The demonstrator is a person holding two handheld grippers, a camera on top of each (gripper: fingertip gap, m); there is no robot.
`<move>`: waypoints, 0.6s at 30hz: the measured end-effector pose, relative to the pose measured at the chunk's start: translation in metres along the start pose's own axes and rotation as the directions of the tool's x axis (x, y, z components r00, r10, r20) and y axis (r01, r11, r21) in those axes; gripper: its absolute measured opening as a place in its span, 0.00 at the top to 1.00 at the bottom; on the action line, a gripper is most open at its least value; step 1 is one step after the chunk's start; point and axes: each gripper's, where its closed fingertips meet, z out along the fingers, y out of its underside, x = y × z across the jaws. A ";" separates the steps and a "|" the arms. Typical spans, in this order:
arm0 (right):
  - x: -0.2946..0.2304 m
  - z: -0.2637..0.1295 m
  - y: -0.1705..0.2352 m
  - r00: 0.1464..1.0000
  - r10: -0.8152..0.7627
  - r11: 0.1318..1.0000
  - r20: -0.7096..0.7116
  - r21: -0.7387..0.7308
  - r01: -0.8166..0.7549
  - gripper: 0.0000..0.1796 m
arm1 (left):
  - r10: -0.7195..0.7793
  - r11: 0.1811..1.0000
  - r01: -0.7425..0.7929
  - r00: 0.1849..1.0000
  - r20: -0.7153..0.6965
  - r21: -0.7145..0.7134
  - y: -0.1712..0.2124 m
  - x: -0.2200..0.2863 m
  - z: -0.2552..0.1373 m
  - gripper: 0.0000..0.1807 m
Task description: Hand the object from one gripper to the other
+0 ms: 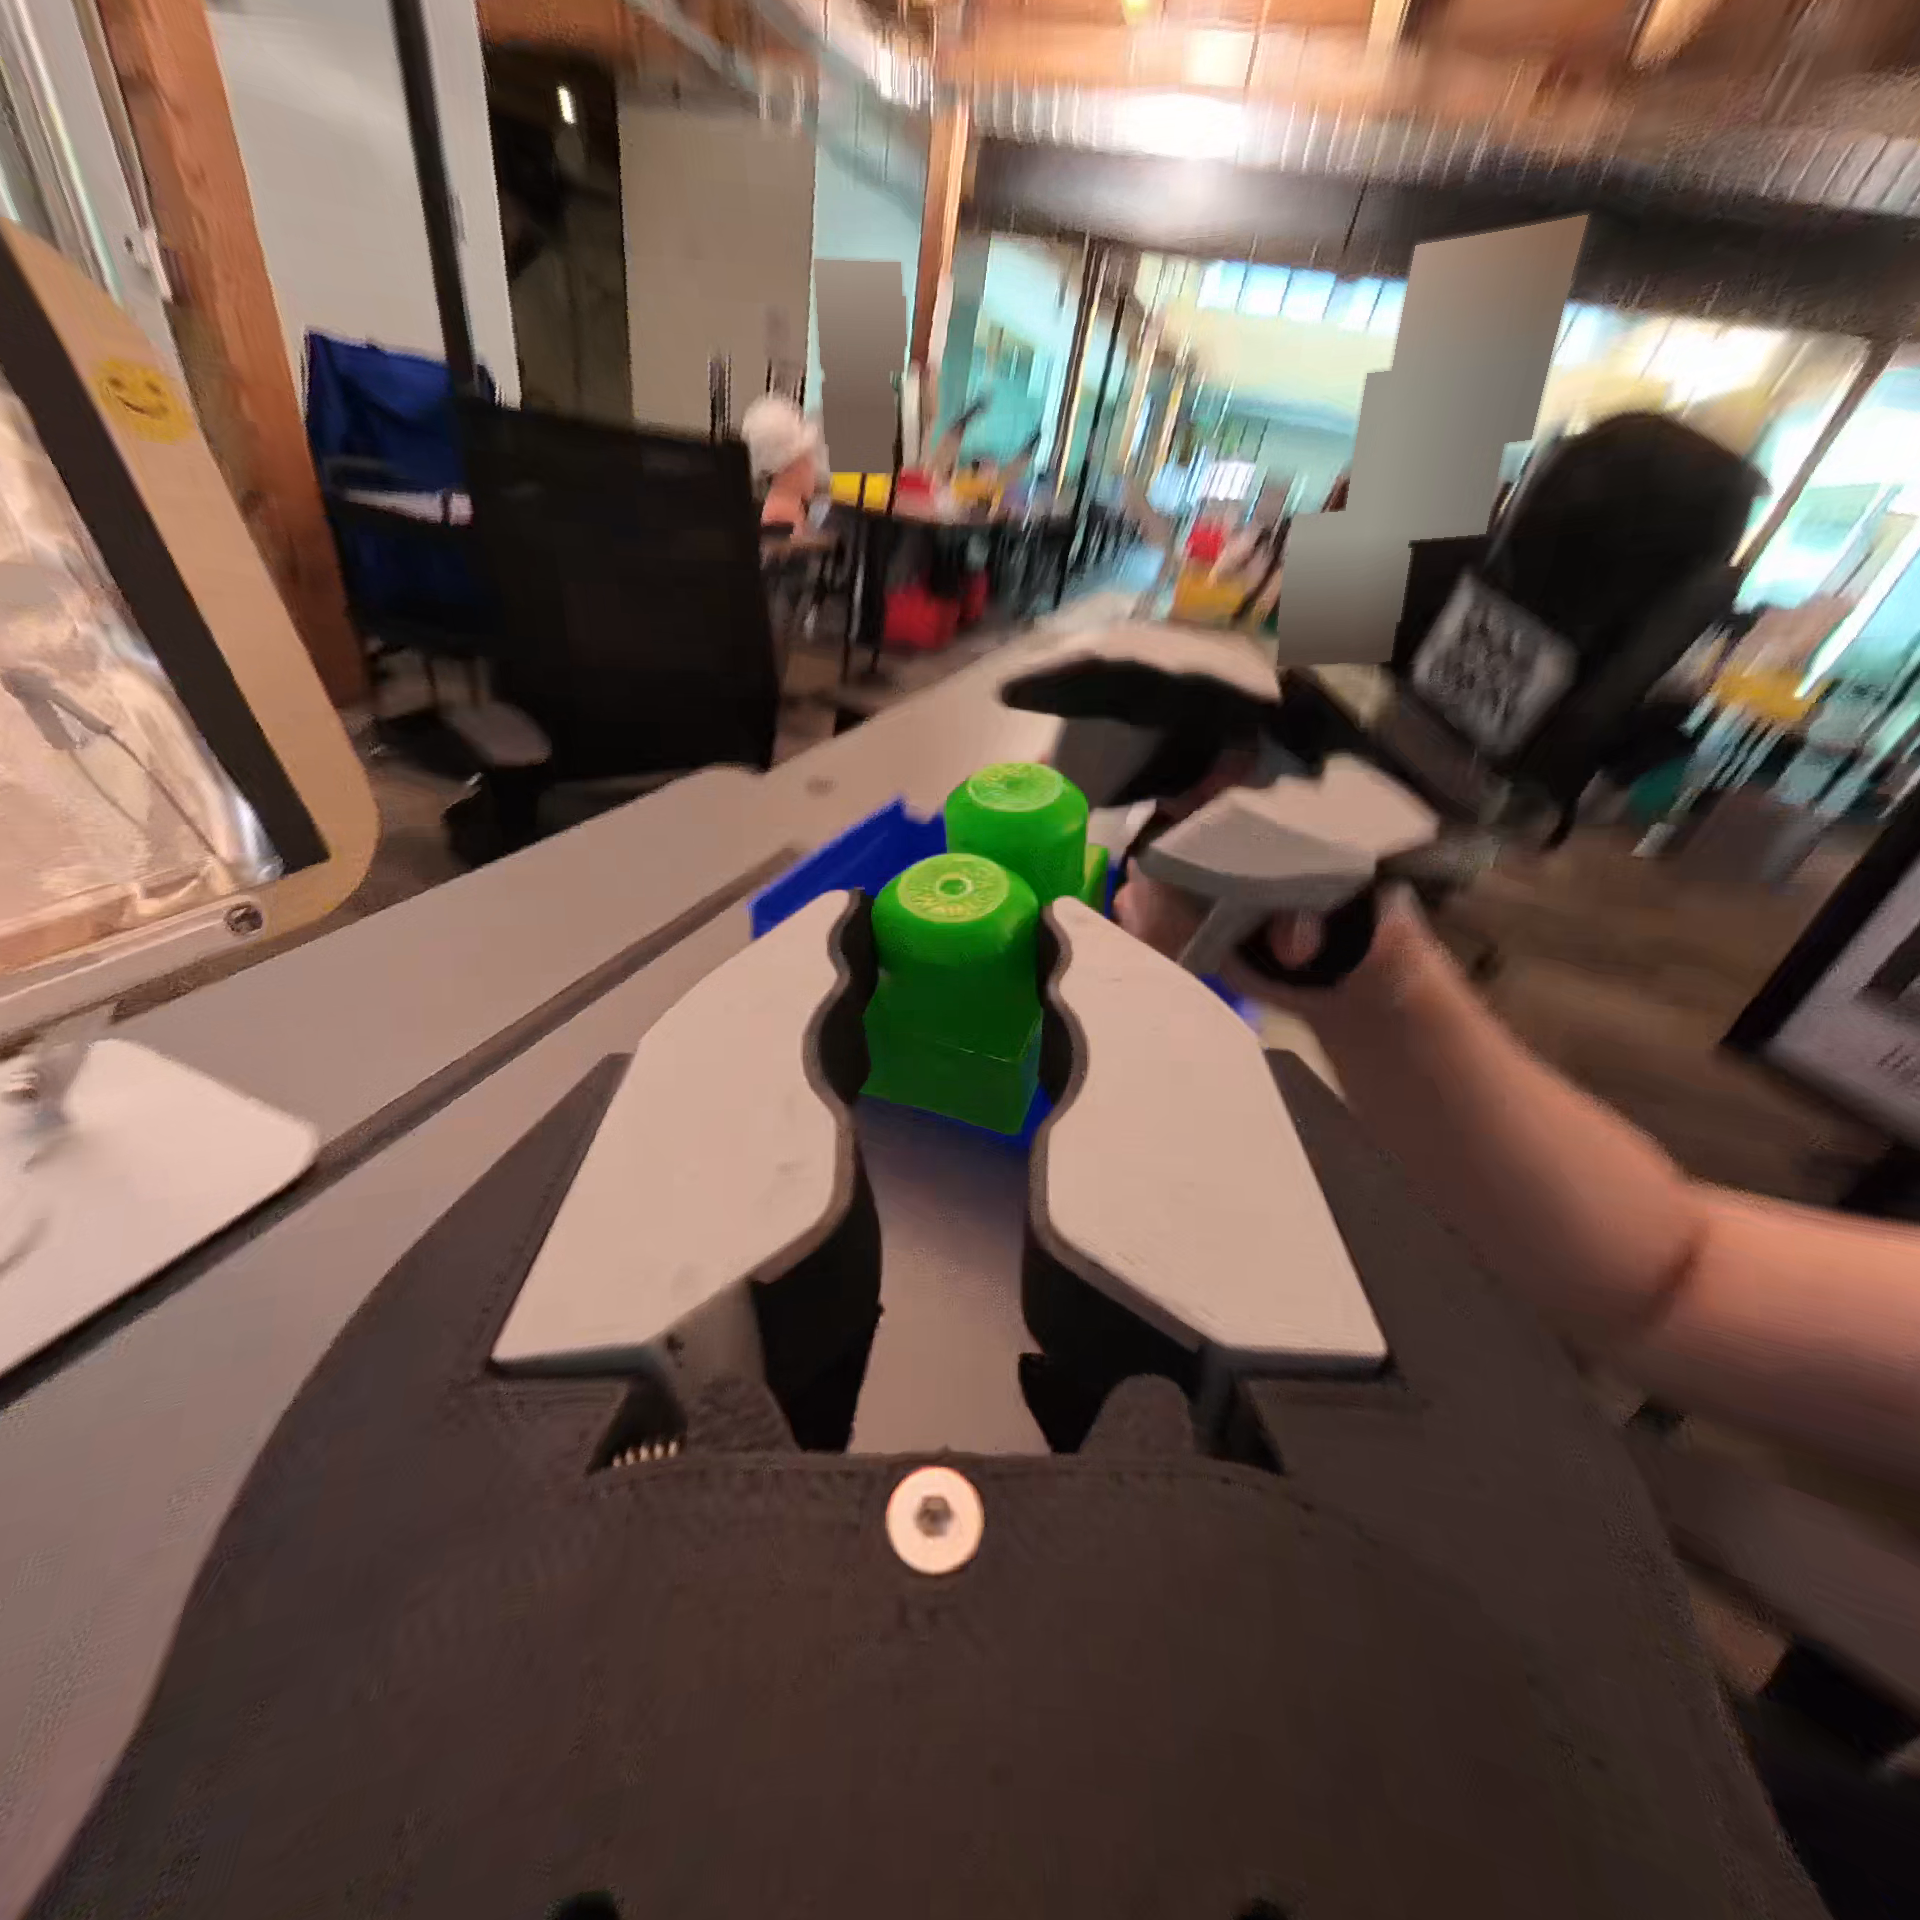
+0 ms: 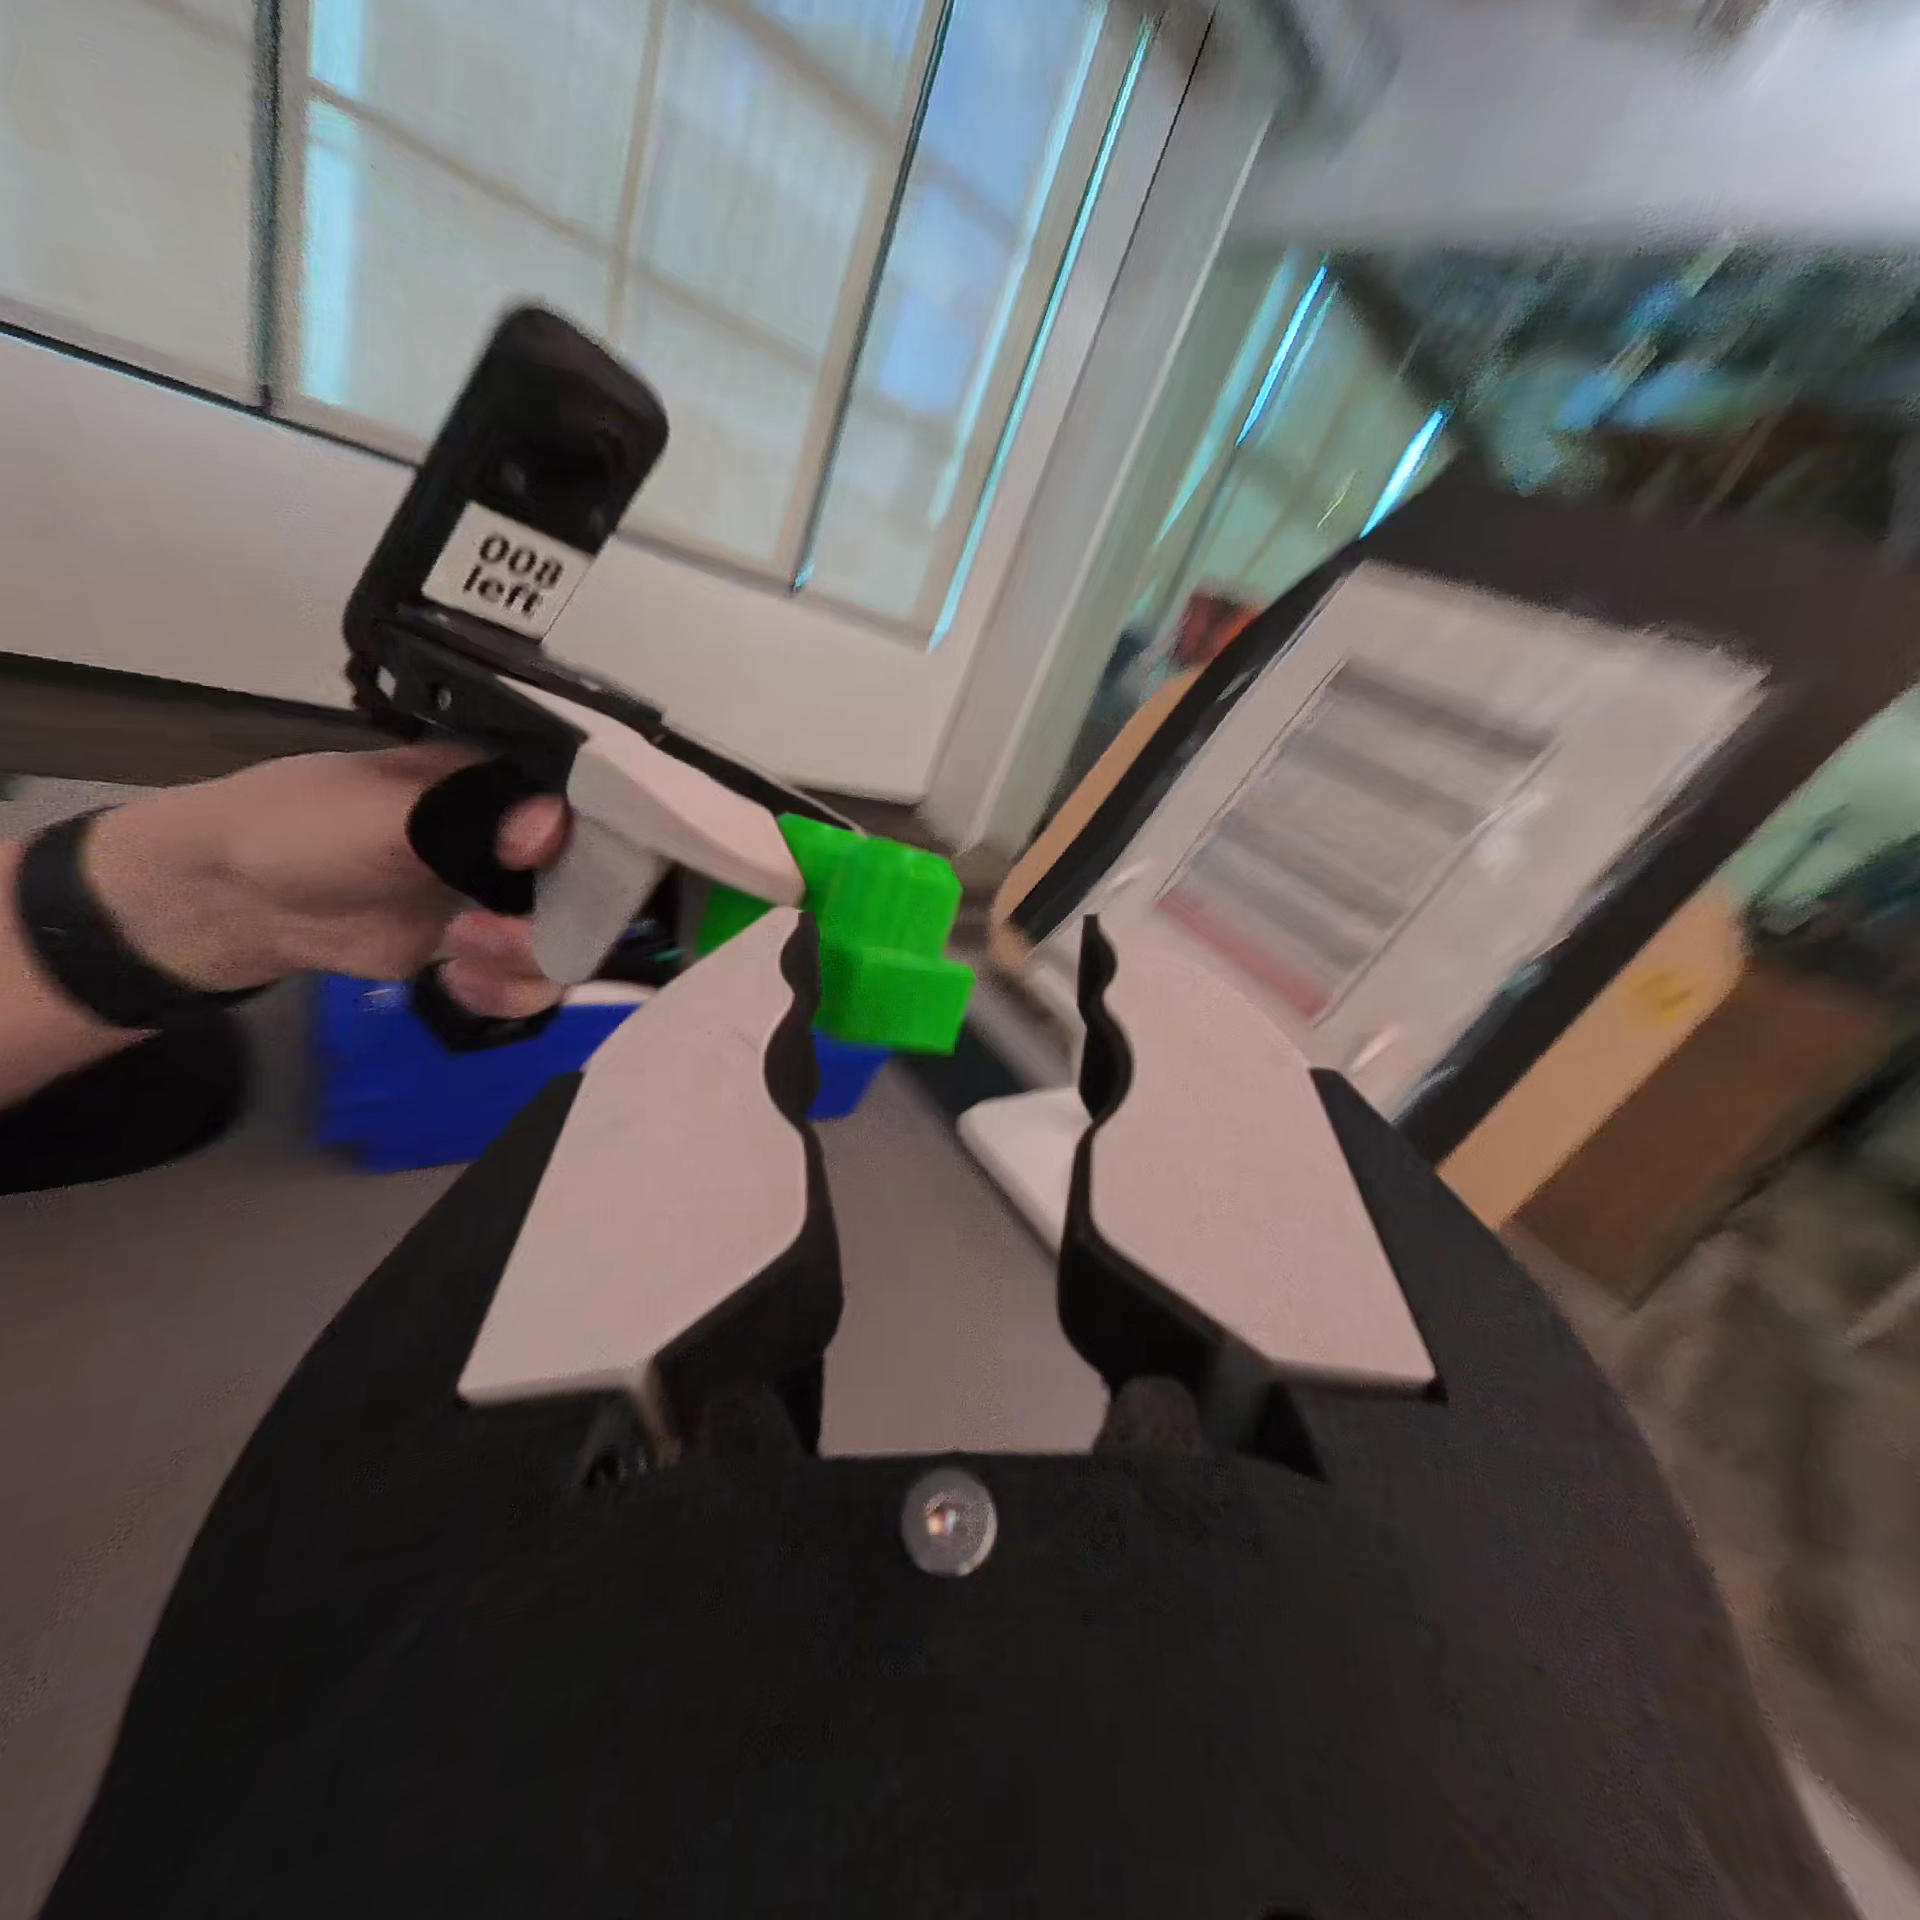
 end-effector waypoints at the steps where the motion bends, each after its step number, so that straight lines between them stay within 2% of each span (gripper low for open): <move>1: 0.002 -0.005 -0.011 0.993 -0.104 0.993 -0.059 0.047 0.107 0.74 | -0.090 0.992 0.093 0.995 -0.037 0.080 -0.012 -0.002 -0.007 0.84; 2: 0.001 -0.009 -0.020 0.971 -0.208 0.973 -0.114 0.073 0.217 0.76 | -0.189 0.968 0.203 0.977 -0.101 0.150 -0.024 -0.002 -0.014 0.84; 4: -0.005 -0.013 -0.031 0.905 -0.375 0.916 -0.200 0.069 0.395 0.78 | -0.377 0.859 0.447 0.883 -0.280 0.250 -0.045 -0.004 -0.030 0.84; 7: -0.014 -0.011 -0.037 0.822 -0.493 0.854 -0.283 0.023 0.520 0.84 | -0.533 0.667 0.699 0.688 -0.492 0.256 -0.057 -0.012 -0.042 0.84; 11: -0.031 -0.002 -0.035 0.743 -0.597 0.788 -0.303 -0.046 0.614 0.87 | -0.586 0.608 0.762 0.621 -0.521 0.223 -0.045 -0.017 -0.031 0.84; 15: -0.042 0.005 -0.027 0.602 -0.738 0.662 -0.303 -0.158 0.733 0.92 | -0.623 0.515 0.845 0.483 -0.615 0.142 -0.038 -0.003 -0.018 0.84; 18: -0.043 0.008 -0.024 0.577 -0.757 0.641 -0.306 -0.180 0.746 0.92 | -0.649 0.508 0.857 0.449 -0.614 0.090 -0.026 0.009 -0.004 0.84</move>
